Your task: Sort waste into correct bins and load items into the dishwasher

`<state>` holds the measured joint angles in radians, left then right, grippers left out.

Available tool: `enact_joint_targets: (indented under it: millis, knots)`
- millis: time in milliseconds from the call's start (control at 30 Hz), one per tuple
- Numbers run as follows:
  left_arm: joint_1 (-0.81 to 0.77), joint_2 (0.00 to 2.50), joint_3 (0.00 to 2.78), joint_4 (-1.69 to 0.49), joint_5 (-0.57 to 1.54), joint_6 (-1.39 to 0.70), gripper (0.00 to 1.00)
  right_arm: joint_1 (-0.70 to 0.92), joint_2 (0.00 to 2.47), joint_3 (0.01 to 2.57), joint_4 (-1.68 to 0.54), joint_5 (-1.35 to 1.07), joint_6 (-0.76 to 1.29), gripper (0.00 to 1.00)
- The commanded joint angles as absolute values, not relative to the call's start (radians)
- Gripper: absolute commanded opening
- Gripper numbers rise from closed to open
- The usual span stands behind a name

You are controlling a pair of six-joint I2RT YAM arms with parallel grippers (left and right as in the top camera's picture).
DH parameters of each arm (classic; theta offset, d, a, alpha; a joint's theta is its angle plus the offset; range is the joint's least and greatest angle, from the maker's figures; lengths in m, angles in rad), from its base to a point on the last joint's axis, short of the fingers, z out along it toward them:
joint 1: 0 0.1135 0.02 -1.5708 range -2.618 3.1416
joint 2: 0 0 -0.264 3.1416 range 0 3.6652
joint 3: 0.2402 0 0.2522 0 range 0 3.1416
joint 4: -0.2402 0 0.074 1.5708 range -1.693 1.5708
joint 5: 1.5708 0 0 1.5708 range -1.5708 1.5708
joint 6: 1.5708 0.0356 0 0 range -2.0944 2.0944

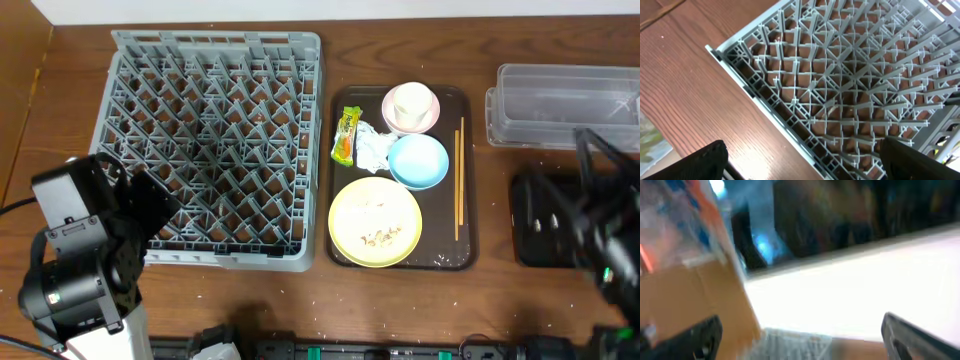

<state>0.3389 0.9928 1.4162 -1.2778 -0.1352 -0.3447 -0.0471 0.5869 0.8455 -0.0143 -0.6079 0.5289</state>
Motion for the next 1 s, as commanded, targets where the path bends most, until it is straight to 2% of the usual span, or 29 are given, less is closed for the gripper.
enact_joint_targets:
  millis: [0, 67, 200, 333, 467, 533, 600, 700, 800, 900, 933, 967]
  knots:
    - [0.344, 0.994, 1.431, -1.28, -0.146, -0.357, 0.98, -0.024, 0.911, 1.195, -0.395, -0.79, 0.177, 0.99]
    - [0.344, 0.994, 1.431, -1.281, -0.146, -0.357, 0.98, 0.02, 1.081, 1.41, -0.664, -0.778, 0.046, 0.99]
    - [0.344, 0.994, 1.431, -1.28, -0.146, -0.357, 0.98, 0.145, 1.356, 1.737, -0.993, -0.775, -0.069, 0.99]
    - [0.344, 0.994, 1.431, -1.28, -0.147, -0.357, 0.98, 0.253, 1.516, 1.871, -1.085, -0.853, -0.06, 0.99]
    - [0.344, 0.994, 1.431, -1.28, -0.147, -0.357, 0.98, 0.324, 1.606, 1.865, -0.962, -0.97, -0.02, 0.99]
    - [0.344, 0.994, 1.431, -1.28, -0.146, -0.357, 0.98, 0.371, 1.65, 1.865, -0.912, -0.783, 0.134, 0.99]
    - [0.344, 0.994, 1.431, -1.28, -0.147, -0.357, 0.98, 0.425, 1.687, 1.865, -0.911, -0.49, 0.269, 0.99]
    - [0.344, 0.994, 1.431, -1.28, -0.146, -0.357, 0.98, 0.516, 1.758, 1.865, -0.92, -0.183, 0.273, 0.99]
    - [0.344, 0.994, 1.431, -1.28, -0.147, -0.357, 0.98, 0.585, 1.85, 1.865, -0.92, -0.065, 0.273, 0.98]
    - [0.344, 0.994, 1.431, -1.28, -0.146, -0.357, 0.98, 0.624, 1.952, 1.865, -0.909, 0.078, 0.326, 0.93]
    - [0.344, 0.994, 1.431, -1.28, -0.146, -0.357, 0.98, 0.628, 1.981, 1.865, -0.908, 0.133, 0.353, 0.88]
    - [0.344, 0.994, 1.431, -1.281, -0.146, -0.357, 0.98, 0.63, 2.007, 1.865, -0.908, 0.175, 0.374, 0.78]
